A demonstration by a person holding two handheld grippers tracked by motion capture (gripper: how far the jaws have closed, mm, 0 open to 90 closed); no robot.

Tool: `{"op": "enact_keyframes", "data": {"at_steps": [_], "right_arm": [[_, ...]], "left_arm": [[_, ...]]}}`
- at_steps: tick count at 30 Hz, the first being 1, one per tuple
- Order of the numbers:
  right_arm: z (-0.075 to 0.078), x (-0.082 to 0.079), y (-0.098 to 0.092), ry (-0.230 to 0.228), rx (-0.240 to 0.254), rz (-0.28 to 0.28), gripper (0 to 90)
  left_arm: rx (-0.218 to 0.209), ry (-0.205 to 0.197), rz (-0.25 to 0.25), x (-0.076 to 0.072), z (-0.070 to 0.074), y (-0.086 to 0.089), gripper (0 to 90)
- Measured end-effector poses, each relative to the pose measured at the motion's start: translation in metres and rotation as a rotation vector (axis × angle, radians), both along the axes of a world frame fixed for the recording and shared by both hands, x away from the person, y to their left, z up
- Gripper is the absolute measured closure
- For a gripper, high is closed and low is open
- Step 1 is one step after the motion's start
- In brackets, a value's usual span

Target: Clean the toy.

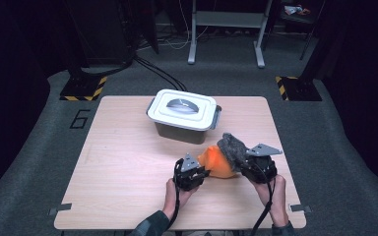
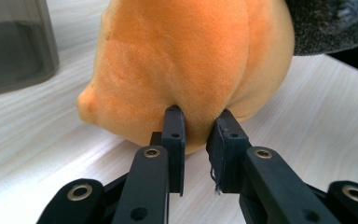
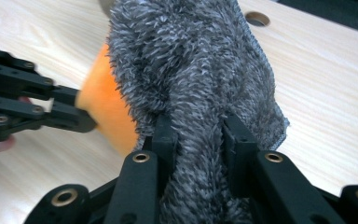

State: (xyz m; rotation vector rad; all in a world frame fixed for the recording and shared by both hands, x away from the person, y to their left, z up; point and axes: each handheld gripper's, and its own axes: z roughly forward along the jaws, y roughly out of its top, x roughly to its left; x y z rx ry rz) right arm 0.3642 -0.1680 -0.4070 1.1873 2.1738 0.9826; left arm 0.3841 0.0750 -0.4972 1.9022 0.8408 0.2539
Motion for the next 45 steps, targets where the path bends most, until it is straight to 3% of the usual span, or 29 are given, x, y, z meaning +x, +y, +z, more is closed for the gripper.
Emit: {"op": "enact_keyframes", "data": {"at_steps": [7,10,18,28,45], "right_arm": [[0.004,-0.003,0.028,-0.002,-0.046,0.075,70.3],[-0.005,0.005,0.039,0.009,-0.097,0.074,70.4],[-0.012,0.015,0.042,0.004,-0.101,0.048,70.5],[-0.015,0.017,0.029,0.009,-0.081,0.02,70.3],[-0.036,0.023,-0.005,0.07,-0.028,-0.082,69.9]], "left_arm": [[-0.036,0.039,-0.016,-0.004,0.007,0.0,77.3],[-0.026,0.037,-0.011,-0.003,0.006,-0.001,77.3],[-0.055,0.06,0.005,0.002,0.001,0.003,77.2],[-0.06,0.071,0.006,0.004,-0.001,0.004,77.1],[-0.074,0.088,0.018,0.006,-0.004,0.007,77.1]]}}
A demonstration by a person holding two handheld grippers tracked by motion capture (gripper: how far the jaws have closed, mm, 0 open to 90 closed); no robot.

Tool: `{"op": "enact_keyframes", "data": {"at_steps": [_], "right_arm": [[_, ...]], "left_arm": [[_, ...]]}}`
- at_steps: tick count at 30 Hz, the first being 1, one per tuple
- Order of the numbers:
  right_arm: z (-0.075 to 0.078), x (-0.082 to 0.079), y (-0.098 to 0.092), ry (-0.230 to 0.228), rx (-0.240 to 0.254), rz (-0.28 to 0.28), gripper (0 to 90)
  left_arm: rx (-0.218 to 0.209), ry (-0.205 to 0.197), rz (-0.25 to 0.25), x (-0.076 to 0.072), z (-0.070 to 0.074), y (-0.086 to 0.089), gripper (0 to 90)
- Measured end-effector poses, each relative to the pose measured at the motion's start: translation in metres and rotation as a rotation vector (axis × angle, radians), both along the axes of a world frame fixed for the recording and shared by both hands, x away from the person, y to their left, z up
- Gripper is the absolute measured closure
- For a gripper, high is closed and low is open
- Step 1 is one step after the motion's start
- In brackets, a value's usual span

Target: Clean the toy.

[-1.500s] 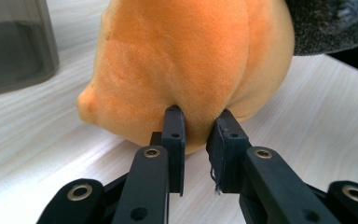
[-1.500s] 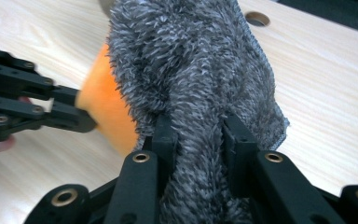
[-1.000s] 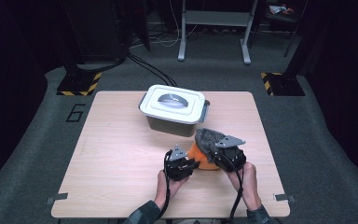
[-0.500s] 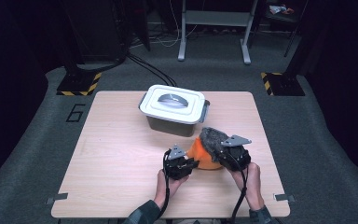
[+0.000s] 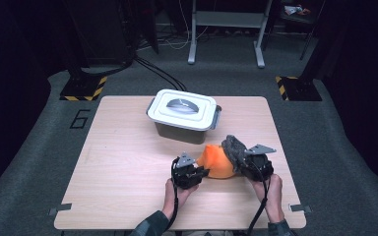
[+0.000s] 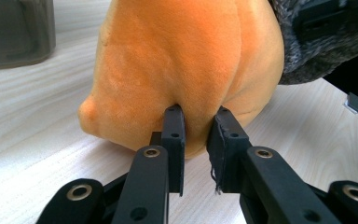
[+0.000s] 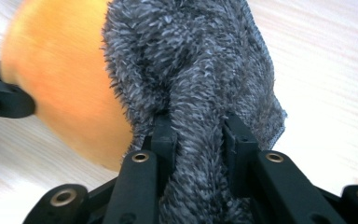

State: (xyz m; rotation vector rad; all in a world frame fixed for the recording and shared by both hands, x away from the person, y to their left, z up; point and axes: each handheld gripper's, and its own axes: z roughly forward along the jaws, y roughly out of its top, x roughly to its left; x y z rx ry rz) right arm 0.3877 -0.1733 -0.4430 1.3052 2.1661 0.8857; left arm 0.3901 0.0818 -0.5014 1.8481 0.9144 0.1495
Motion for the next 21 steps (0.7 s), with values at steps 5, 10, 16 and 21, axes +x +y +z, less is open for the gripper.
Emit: {"op": "enact_keyframes", "data": {"at_steps": [5,10,16,21], "right_arm": [[-0.01,0.005,-0.008,0.027,0.009,-0.032,70.0],[-0.022,0.011,-0.015,0.055,0.021,-0.06,70.0],[-0.035,0.018,-0.02,0.097,0.019,-0.073,70.0],[-0.048,0.023,-0.023,0.148,0.016,-0.084,69.9]], "left_arm": [[-0.003,0.003,-0.001,0.0,0.0,0.001,77.2],[-0.005,0.004,0.0,0.0,-0.001,0.0,77.2],[-0.009,0.006,0.005,0.0,-0.001,0.0,77.2],[-0.008,0.006,0.01,-0.001,-0.001,0.0,77.2]]}}
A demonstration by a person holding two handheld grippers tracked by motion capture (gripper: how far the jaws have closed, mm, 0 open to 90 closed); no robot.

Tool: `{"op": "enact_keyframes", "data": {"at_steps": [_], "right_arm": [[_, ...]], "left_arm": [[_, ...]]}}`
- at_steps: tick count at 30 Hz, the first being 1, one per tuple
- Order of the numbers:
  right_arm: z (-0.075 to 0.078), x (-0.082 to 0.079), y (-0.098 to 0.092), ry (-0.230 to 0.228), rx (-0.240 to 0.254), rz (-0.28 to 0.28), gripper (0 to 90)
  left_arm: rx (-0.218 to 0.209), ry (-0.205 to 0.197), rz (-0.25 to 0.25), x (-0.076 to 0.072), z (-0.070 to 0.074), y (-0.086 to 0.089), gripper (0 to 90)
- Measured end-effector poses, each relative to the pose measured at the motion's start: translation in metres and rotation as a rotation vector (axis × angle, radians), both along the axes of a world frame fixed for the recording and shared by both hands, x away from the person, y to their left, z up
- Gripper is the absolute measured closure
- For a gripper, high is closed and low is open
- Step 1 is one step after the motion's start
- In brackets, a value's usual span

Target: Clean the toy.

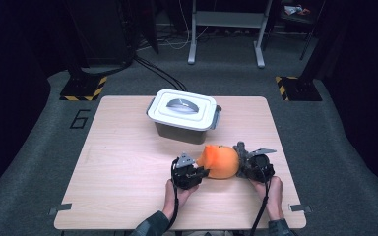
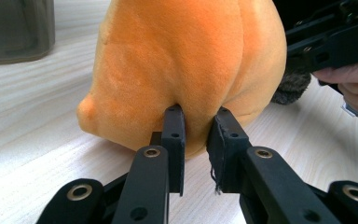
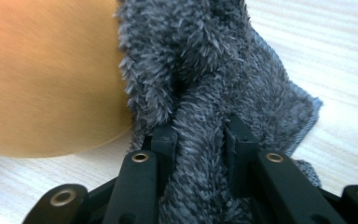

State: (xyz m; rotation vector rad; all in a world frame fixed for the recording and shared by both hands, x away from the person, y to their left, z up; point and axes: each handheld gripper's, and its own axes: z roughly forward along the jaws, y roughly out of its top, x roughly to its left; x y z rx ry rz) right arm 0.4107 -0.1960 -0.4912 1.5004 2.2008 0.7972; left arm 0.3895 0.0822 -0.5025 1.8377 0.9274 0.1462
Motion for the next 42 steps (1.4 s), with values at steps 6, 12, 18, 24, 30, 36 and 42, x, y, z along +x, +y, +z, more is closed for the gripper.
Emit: {"op": "enact_keyframes", "data": {"at_steps": [6,12,18,24,30,36,42], "right_arm": [[0.011,-0.005,-0.007,-0.037,0.015,-0.009,70.4],[0.052,-0.024,-0.007,-0.146,0.022,0.015,70.4],[0.08,-0.038,0.029,-0.208,-0.016,0.135,70.3],[0.084,-0.04,0.068,-0.211,-0.067,0.231,70.2],[0.074,-0.032,0.081,-0.196,-0.134,0.255,70.3],[0.073,-0.03,0.075,-0.189,-0.111,0.243,70.3],[0.071,-0.028,0.064,-0.183,-0.1,0.221,70.2]], "left_arm": [[-0.001,0.006,0.015,0.001,-0.001,0.001,77.3],[0.001,0.001,0.019,0.0,0.0,0.0,77.3],[0.01,-0.004,0.012,0.0,0.0,0.0,77.3],[0.004,-0.001,0.004,-0.001,0.001,0.0,77.2],[0.016,0.001,-0.005,-0.001,0.001,-0.001,77.3],[0.025,0.001,-0.01,0.0,0.002,-0.002,77.4],[0.014,0.008,-0.009,0.0,0.001,-0.003,77.4]]}}
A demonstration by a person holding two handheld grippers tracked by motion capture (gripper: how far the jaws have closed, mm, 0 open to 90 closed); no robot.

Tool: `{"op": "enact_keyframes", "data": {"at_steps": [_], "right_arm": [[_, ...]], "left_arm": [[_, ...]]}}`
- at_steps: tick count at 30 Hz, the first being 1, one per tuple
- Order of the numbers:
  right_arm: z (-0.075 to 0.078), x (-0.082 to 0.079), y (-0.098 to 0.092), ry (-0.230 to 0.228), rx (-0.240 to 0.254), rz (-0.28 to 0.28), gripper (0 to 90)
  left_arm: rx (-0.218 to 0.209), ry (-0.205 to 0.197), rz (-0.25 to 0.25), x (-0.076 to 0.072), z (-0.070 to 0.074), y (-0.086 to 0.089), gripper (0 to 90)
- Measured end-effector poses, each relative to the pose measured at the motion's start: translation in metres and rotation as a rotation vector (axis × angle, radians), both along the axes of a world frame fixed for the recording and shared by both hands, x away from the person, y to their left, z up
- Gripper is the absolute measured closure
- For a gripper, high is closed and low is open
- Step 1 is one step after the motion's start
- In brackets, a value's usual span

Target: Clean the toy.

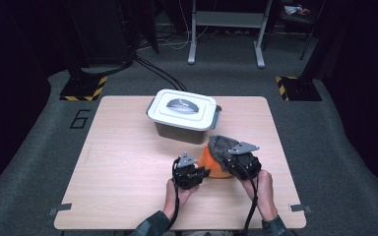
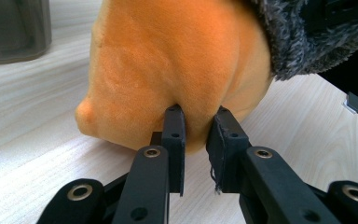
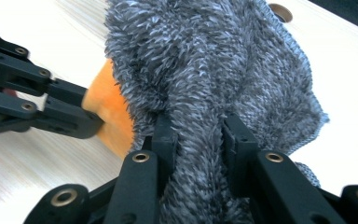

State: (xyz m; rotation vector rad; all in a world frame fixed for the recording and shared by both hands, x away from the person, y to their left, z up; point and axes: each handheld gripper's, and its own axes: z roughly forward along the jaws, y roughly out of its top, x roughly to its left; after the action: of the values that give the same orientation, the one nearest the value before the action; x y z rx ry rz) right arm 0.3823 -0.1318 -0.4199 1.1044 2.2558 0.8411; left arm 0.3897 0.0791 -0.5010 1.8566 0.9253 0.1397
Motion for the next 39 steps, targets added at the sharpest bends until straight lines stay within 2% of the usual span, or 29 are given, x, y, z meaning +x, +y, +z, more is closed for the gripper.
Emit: {"op": "enact_keyframes", "data": {"at_steps": [21,25,29,32,36,39], "right_arm": [[-0.026,0.011,-0.045,0.078,0.077,-0.139,70.0],[-0.034,0.014,-0.052,0.095,0.072,-0.159,70.0],[-0.042,0.017,-0.056,0.132,0.079,-0.185,70.0],[-0.05,0.021,-0.06,0.137,0.071,-0.183,70.0],[-0.058,0.024,-0.063,0.173,0.084,-0.199,70.1],[-0.064,0.027,-0.064,0.182,0.078,-0.197,70.1]], "left_arm": [[-0.003,0.001,-0.003,0.0,-0.001,0.0,77.3],[-0.004,0.001,-0.003,0.0,-0.001,-0.001,77.3],[-0.008,0.0,-0.003,0.0,-0.002,-0.001,77.3],[-0.007,0.0,-0.001,0.0,-0.002,-0.001,77.3],[-0.006,-0.002,-0.001,0.0,-0.002,0.0,77.3],[-0.01,0.0,0.0,-0.001,-0.002,0.0,77.3]]}}
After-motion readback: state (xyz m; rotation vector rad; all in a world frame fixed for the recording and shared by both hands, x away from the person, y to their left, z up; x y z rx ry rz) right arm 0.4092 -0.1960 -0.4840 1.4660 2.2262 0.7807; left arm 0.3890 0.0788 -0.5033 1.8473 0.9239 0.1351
